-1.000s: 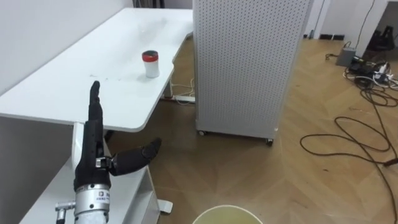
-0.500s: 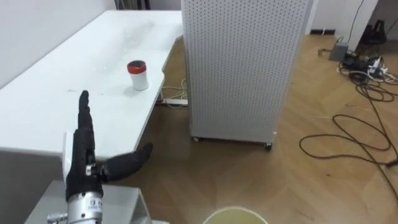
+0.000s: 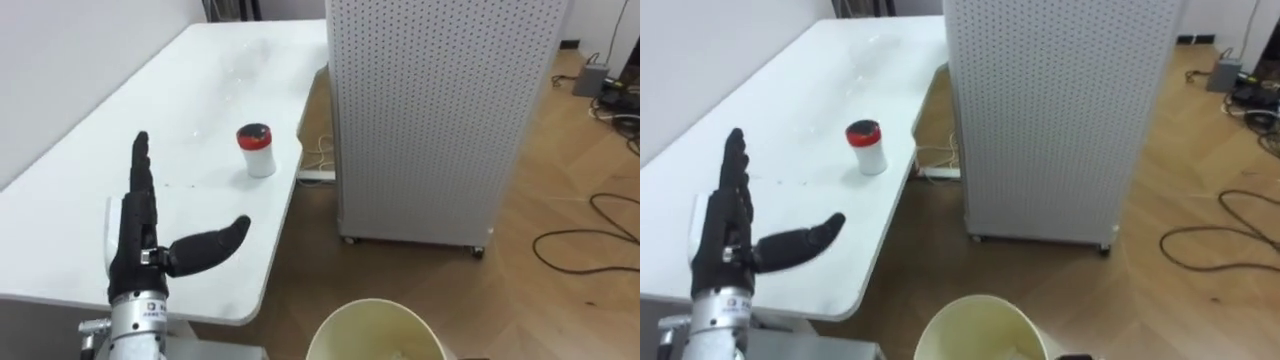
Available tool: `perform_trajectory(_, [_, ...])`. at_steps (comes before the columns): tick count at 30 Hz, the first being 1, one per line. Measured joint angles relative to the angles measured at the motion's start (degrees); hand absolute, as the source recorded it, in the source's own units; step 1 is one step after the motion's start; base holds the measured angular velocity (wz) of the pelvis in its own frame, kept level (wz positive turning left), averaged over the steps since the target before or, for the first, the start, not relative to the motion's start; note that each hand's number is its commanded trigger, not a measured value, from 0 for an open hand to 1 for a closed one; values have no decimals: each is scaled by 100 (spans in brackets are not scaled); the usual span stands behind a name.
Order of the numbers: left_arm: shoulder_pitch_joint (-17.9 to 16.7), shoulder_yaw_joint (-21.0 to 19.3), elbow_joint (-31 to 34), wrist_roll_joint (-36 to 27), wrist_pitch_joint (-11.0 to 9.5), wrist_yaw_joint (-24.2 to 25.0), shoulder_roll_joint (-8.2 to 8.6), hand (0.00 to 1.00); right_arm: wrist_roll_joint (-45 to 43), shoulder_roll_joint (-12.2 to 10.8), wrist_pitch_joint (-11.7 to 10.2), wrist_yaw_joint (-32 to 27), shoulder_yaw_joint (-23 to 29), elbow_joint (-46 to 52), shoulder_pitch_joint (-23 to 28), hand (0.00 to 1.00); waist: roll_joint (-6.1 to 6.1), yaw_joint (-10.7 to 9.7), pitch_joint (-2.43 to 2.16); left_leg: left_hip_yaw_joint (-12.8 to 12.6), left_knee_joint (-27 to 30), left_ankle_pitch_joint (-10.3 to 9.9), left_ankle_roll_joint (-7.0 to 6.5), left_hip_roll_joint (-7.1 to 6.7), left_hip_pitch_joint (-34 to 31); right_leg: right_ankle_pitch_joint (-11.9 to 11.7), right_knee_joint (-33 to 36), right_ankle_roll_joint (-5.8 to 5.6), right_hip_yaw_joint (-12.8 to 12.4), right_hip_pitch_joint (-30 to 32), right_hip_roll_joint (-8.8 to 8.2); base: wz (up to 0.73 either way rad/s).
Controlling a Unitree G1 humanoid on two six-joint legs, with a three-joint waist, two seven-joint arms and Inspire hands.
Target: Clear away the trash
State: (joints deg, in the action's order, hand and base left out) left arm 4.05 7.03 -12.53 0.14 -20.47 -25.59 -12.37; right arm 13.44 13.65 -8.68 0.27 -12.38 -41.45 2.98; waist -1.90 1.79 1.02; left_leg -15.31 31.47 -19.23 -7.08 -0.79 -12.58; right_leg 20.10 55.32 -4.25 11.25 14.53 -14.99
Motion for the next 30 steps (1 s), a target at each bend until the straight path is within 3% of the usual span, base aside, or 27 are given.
perform_trajectory(2, [-3,0,-36,-6,0,-3,34,0,-53,-1,0,16,-1,-1,4,100,6,-11,2,3,-135,0,5,-1,140,44,-665,2,27,186,80,6])
perform_trajectory(4, [-2,5,-36,-11,0,-3,18,0,-148,-6,0,18,-6,-56,-18,100,36,-30,16,5,-229,-19,77,-10,296,-249,-1756,22,50,125,158,8])
perform_trajectory(7, [-42,18,-39,-58,1,-24,15,0,-201,15,13,28,-9,-112,-27,100,-7,-37,4,160,-522,38,268,68,503,-429,-2359,105,138,-137,418,-2])
perform_trajectory(9, [-56,15,-34,-60,3,-51,6,0,-198,11,15,126,-10,-101,-24,100,13,-6,6,171,-712,112,372,211,613,-569,-2730,178,148,-336,640,-9])
perform_trajectory(13, [-133,14,85,-67,17,-125,5,0,-199,0,22,181,-6,10,-32,100,71,-11,-18,169,-935,159,453,300,817,-634,-3066,215,145,-561,809,-11])
perform_trajectory(21, [-266,-10,263,-63,25,-95,-38,0,-224,2,78,328,12,145,-8,100,122,1,-43,191,-1499,248,587,308,1424,-655,-3501,224,143,-1062,930,-7])
perform_trajectory(24, [-411,-8,286,-61,27,-4,-39,0,-226,-2,78,417,13,145,9,100,173,-3,-79,381,-1615,259,606,316,1536,-675,-3694,235,124,-1215,1016,-3])
perform_trajectory(30, [-506,-5,287,-66,50,148,-40,0,-264,-14,78,460,5,117,49,100,177,-13,-81,469,-1630,282,645,314,1707,-775,-4134,230,-72,-1604,1090,-4])
